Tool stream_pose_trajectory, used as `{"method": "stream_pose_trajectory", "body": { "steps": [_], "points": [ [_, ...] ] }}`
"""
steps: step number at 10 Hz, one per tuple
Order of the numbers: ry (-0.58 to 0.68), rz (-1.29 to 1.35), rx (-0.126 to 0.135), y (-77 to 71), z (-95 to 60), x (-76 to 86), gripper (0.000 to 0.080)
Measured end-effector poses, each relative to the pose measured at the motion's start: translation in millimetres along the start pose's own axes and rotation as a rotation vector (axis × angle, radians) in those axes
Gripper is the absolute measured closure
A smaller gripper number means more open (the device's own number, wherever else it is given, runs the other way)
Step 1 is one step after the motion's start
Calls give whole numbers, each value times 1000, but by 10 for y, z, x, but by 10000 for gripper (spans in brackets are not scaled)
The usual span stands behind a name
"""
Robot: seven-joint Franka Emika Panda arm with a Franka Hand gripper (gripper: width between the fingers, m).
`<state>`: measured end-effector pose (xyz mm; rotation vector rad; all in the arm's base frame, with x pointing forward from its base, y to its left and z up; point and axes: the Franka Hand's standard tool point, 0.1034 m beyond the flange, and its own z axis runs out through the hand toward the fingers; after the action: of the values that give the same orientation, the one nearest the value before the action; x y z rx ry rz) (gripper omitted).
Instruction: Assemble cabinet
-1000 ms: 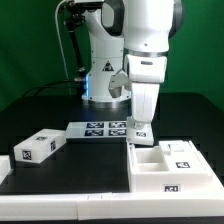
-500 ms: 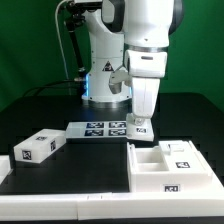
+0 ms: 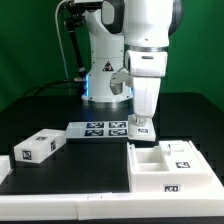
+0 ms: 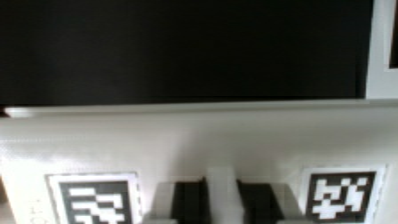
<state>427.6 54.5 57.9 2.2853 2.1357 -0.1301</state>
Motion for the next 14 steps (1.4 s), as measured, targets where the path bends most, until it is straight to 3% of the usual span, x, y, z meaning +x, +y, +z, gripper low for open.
{"method": "stream_pose_trajectory", "body": {
  "steps": [1, 2, 3, 4, 7, 11, 14],
  "points": [
    [6, 4, -15, 13, -4, 18, 730],
    [45, 6, -99, 51, -33, 106, 730],
    [77, 3, -149, 8, -34, 159, 730],
    [65, -5, -130, -10, -10, 106, 730],
    [58, -26, -121, 43, 26, 11, 730],
    [53, -26, -117, 82, 22, 10, 730],
    [32, -53, -103, 274, 9, -101, 730]
  ]
}}
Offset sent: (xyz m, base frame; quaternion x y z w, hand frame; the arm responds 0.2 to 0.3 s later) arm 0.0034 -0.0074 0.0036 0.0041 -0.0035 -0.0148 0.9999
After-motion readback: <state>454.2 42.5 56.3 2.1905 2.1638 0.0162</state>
